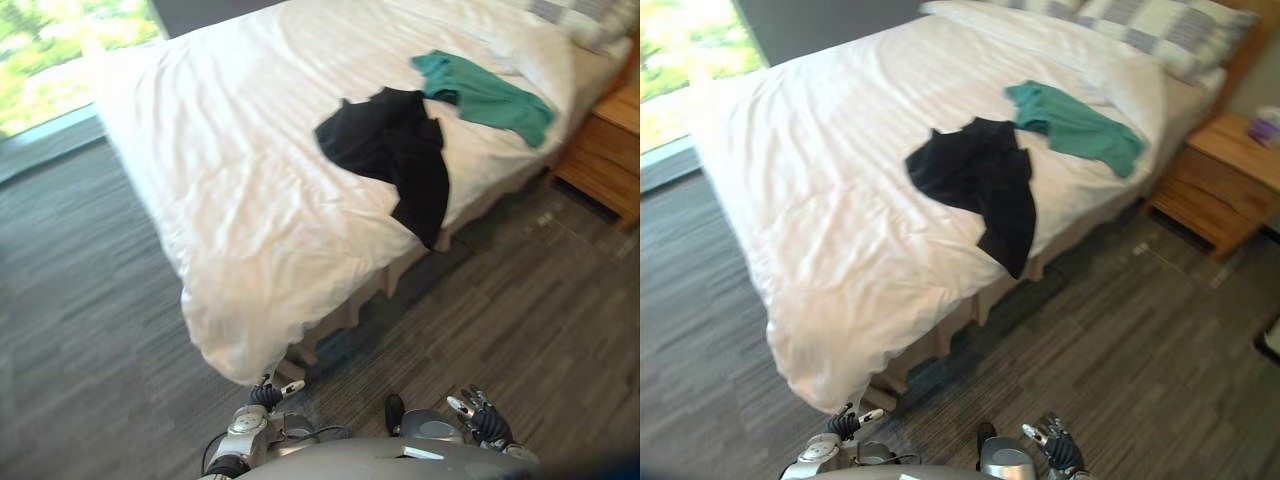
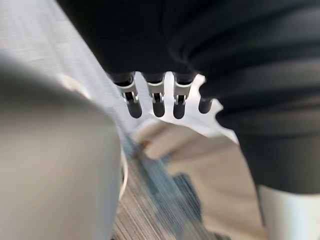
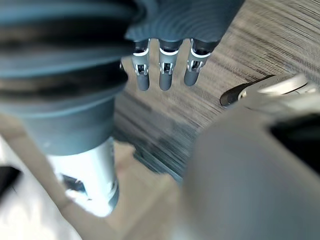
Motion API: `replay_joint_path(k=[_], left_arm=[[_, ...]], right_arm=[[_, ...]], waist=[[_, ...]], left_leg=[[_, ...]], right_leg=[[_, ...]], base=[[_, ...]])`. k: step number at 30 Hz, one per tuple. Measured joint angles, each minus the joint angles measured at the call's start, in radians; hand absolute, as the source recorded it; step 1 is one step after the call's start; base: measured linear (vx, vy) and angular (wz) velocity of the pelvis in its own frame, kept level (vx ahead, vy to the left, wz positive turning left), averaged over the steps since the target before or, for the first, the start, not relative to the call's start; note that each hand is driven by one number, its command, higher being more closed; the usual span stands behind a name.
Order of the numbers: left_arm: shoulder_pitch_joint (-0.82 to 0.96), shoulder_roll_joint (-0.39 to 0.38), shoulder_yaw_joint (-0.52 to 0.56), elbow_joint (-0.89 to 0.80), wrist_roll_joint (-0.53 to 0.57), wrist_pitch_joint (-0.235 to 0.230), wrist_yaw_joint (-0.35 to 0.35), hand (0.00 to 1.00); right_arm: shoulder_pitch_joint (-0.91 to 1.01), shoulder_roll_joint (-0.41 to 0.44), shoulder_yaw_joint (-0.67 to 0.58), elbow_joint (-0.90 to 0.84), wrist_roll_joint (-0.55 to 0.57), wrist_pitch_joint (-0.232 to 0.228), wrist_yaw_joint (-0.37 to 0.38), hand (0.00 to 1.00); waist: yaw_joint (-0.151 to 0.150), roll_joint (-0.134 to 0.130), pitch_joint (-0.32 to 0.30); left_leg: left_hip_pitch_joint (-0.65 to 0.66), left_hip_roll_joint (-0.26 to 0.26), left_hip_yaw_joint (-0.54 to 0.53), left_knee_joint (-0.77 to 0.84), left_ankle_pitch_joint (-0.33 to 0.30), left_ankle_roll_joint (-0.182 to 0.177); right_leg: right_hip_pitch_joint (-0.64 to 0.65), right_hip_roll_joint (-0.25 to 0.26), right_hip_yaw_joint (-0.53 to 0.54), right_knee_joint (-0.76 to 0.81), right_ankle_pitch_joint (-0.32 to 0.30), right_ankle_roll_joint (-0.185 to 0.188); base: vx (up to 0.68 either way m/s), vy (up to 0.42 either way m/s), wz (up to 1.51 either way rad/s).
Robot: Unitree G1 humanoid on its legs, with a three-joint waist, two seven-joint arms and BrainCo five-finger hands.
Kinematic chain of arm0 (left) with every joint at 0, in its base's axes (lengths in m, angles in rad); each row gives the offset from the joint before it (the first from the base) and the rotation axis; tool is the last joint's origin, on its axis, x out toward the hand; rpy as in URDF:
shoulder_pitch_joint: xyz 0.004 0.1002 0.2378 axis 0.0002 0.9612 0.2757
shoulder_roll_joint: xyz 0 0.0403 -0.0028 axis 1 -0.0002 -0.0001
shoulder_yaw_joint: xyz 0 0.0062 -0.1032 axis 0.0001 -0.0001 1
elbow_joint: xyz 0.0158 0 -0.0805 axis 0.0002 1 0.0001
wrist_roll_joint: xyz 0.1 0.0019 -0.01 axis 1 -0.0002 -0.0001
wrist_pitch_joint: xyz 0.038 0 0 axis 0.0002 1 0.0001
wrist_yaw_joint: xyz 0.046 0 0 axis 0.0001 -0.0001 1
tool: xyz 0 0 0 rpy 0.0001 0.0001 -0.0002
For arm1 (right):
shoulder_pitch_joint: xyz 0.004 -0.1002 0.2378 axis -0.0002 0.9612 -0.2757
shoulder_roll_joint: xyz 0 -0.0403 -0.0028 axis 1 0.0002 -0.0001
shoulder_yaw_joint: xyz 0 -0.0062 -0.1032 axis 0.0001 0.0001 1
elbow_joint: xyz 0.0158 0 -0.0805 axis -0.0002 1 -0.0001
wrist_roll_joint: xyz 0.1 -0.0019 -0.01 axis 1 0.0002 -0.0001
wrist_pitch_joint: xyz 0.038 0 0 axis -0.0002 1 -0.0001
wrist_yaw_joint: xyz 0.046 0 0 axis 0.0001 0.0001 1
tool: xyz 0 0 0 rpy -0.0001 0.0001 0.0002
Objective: Tidy the bed and pick cloth on bed and put in laundry
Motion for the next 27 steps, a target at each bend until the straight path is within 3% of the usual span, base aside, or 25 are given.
replay_joint_path(k=[2, 3, 4, 6, 7, 10, 12, 14, 16, 17, 18, 19, 20, 21, 23, 24, 25, 26, 27], left_arm=[[0.0, 0.0, 0.001, 0.019, -0.009, -0.019, 0.0, 0.0], [0.004, -0.002, 0.001, 0.023, -0.018, -0.023, -0.001, 0.0], [0.005, -0.003, 0.005, 0.023, -0.027, -0.024, -0.002, 0.0], [0.013, 0.015, 0.01, 0.031, -0.04, -0.028, 0.004, 0.0], [0.009, 0.02, 0.008, 0.04, -0.037, -0.028, 0.003, 0.0], [-0.014, 0.023, -0.028, 0.068, -0.014, -0.022, 0.0, 0.0], [-0.035, 0.02, -0.044, 0.077, -0.005, -0.018, -0.002, 0.0], [-0.044, 0.02, -0.044, 0.105, -0.006, -0.017, -0.001, 0.0], [-0.034, 0.026, -0.039, 0.105, -0.006, -0.014, 0.002, 0.0], [-0.02, 0.027, -0.032, 0.105, -0.005, -0.014, 0.005, 0.0], [-0.02, 0.027, -0.025, 0.1, -0.005, -0.015, 0.012, 0.0], [-0.019, 0.026, -0.025, 0.098, -0.005, -0.016, 0.014, 0.0], [-0.012, 0.025, -0.02, 0.087, -0.006, -0.018, 0.013, 0.0], [-0.009, 0.03, -0.007, 0.079, -0.004, -0.019, 0.014, 0.0], [-0.003, 0.029, 0.004, 0.068, 0.002, -0.018, 0.013, 0.0], [-0.004, 0.009, 0.004, 0.064, 0.003, -0.017, 0.013, 0.0], [-0.013, 0.008, 0.007, 0.061, 0.002, -0.017, 0.013, 0.0], [-0.012, 0.011, 0.014, 0.063, 0.002, -0.017, 0.014, 0.0], [-0.012, 0.002, 0.023, 0.062, 0.005, -0.016, 0.013, 0.0]], right_arm=[[0.002, -0.014, 0.022, 0.005, -0.007, -0.002, 0.0, 0.0], [0.004, -0.027, 0.039, 0.006, -0.017, -0.003, 0.001, 0.0], [0.0, -0.033, 0.041, 0.016, -0.021, -0.003, 0.0, 0.0], [0.015, -0.011, 0.065, 0.033, -0.03, -0.003, 0.004, 0.0], [0.019, -0.008, 0.065, 0.037, -0.029, -0.003, 0.001, 0.0], [0.038, -0.003, 0.065, 0.032, -0.023, -0.021, 0.0, 0.0], [0.034, 0.001, 0.065, 0.027, -0.023, -0.062, 0.001, 0.0], [0.029, -0.002, 0.064, 0.028, -0.015, -0.073, 0.002, 0.0], [0.027, 0.007, 0.07, 0.027, -0.016, -0.078, 0.001, 0.0], [0.024, 0.015, 0.071, 0.026, -0.019, -0.079, 0.002, 0.0], [0.024, 0.03, 0.066, 0.027, -0.022, -0.077, 0.002, 0.0], [0.025, 0.031, 0.065, 0.026, -0.024, -0.077, 0.0, 0.0], [0.033, 0.033, 0.067, 0.027, -0.029, -0.076, -0.001, 0.0], [0.025, 0.038, 0.071, 0.025, -0.037, -0.074, -0.005, 0.0], [0.005, 0.031, 0.08, 0.026, -0.042, -0.066, -0.005, 0.0], [-0.018, 0.011, 0.067, 0.027, -0.053, -0.058, -0.007, 0.0], [-0.02, 0.01, 0.07, 0.026, -0.069, -0.05, -0.009, 0.0], [-0.014, 0.015, 0.072, 0.027, -0.077, -0.045, -0.01, 0.0], [-0.009, 0.009, 0.073, 0.028, -0.077, -0.026, -0.015, 0.0]], waist=[[-0.001, 0.002, -0.003], [-0.001, 0.019, -0.018], [0.002, 0.026, -0.026], [-0.005, -0.013, -0.051], [-0.006, -0.016, -0.054], [-0.012, -0.02, -0.066], [-0.016, -0.001, -0.067], [-0.028, 0.009, -0.059], [-0.032, 0.002, -0.054], [-0.036, 0.001, -0.048], [-0.037, -0.012, -0.044], [-0.037, -0.015, -0.044], [-0.036, -0.031, -0.04], [-0.032, -0.052, -0.036], [-0.017, -0.042, -0.035], [-0.01, -0.001, -0.025], [-0.012, -0.027, -0.027], [-0.011, -0.036, -0.026], [0.0, -0.018, -0.026]], left_leg=[[0.022, -0.043, -0.132, -0.168, -0.001, 0.003], [0.031, -0.056, -0.226, -0.284, -0.008, 0.003], [0.034, -0.058, -0.232, -0.296, 0.008, -0.01], [0.058, -0.079, -0.142, -0.32, 0.005, -0.012], [0.069, -0.081, -0.123, -0.322, 0.005, -0.006], [0.101, -0.113, -0.067, -0.343, 0.015, 0.009], [0.104, -0.128, -0.019, -0.371, 0.02, 0.018], [0.12, -0.128, 0.016, -0.387, 0.023, 0.023], [0.145, -0.11, 0.089, -0.384, 0.024, 0.027], [0.15, -0.109, 0.119, -0.385, 0.021, 0.033], [0.168, -0.099, 0.16, -0.386, 0.005, 0.046], [0.172, -0.095, 0.173, -0.383, 0.004, 0.044], [0.188, -0.1, 0.191, -0.374, -0.007, 0.029], [0.187, -0.102, 0.204, -0.349, -0.02, 0.025], [0.182, -0.092, 0.234, -0.371, -0.022, 0.024], [0.184, -0.06, 0.276, -0.391, -0.016, 0.022], [0.19, -0.07, 0.29, -0.379, -0.018, 0.014], [0.196, -0.083, 0.288, -0.37, -0.017, 0.001], [0.202, -0.063, 0.292, -0.362, -0.002, 0.011]], right_leg=[[-0.018, 0.014, 0.083, -0.017, 0.005, 0.008], [-0.043, 0.04, 0.129, -0.034, 0.022, 0.026], [-0.044, 0.044, 0.146, -0.05, 0.042, 0.032], [-0.045, 0.018, 0.166, -0.06, 0.086, 0.046], [-0.043, 0.017, 0.177, -0.061, 0.09, 0.048], [-0.061, 0.008, 0.207, -0.072, 0.11, 0.077], [-0.108, 0.01, 0.244, -0.063, 0.137, 0.105], [-0.122, 0.02, 0.235, -0.054, 0.159, 0.11], [-0.137, 0.035, 0.101, -0.044, 0.2, 0.076], [-0.141, 0.03, 0.006, -0.029, 0.167, 0.028], [-0.175, 0.012, -0.143, 0.084, 0.06, -0.036], [-0.192, -0.005, -0.196, 0.133, 0.038, -0.054], [-0.201, -0.031, -0.26, 0.186, 0.023, -0.037], [-0.207, -0.012, -0.24, 0.191, 0.03, -0.033], [-0.201, 0.014, -0.22, 0.124, 0.033, -0.035], [-0.228, -0.001, -0.301, 0.197, -0.021, -0.049], [-0.232, -0.048, -0.352, 0.328, -0.072, -0.059], [-0.212, -0.044, -0.346, 0.292, -0.092, -0.038], [-0.168, 0.007, -0.295, 0.192, -0.036, -0.041]], base=[[-0.04, 0.193, -1.57], [-0.05, 0.201, -1.31], [0.01, 0.165, -1.4], [0.12, 0.184, -1.0], [0.15, 0.165, -0.79], [0.13, 0.163, -0.71], [0.05, 0.081, -0.86], [0.01, 0.041, -0.79], [-0.03, 0.014, -0.89], [-0.06, -0.041, -0.6], [-0.06, -0.059, -0.49], [-0.03, -0.061, -0.55], [-0.01, -0.059, -0.56], [-0.03, -0.069, -0.61], [-0.05, -0.078, -0.71], [0.02, -0.138, -0.71], [0.07, -0.13, -0.52], [0.12, -0.109, -0.52], [0.07, -0.032, -0.41]])
